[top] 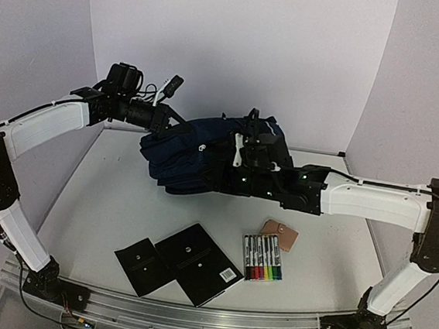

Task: Pack the student bag
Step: Adjust the student bag at the center of the board, then zip the student bag at the center of the board.

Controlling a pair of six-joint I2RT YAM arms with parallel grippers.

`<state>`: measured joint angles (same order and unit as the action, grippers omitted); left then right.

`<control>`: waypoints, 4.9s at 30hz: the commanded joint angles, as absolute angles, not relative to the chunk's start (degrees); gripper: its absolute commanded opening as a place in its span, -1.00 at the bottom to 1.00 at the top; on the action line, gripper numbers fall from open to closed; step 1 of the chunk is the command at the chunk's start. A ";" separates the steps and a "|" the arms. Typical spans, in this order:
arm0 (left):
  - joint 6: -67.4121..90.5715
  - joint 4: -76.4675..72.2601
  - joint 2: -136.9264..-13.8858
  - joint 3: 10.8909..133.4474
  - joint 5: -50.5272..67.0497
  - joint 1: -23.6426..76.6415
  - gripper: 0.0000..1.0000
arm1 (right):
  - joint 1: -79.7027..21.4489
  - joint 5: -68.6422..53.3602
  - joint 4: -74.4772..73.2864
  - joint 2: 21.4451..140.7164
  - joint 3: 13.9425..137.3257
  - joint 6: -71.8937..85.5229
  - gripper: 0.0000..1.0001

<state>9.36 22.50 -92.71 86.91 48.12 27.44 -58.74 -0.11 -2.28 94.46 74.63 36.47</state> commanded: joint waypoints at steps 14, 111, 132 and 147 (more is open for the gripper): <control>8.11 18.03 -91.71 90.79 53.01 27.71 -1.00 | -58.63 13.48 -2.88 103.03 86.91 33.65 -0.15; 50.31 -12.02 -79.57 40.61 20.10 21.79 0.64 | -56.05 0.25 16.42 104.39 58.33 37.06 -0.24; 57.15 -22.95 -79.59 33.12 22.47 26.74 0.63 | -61.16 4.11 14.32 110.81 64.25 31.16 -0.11; 58.01 -25.18 -83.52 34.99 22.93 27.42 0.09 | -57.73 -0.48 21.12 116.28 65.60 26.93 -0.34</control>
<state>57.71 -22.41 -82.47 32.47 22.38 27.09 -58.12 1.64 15.88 115.23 63.99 29.62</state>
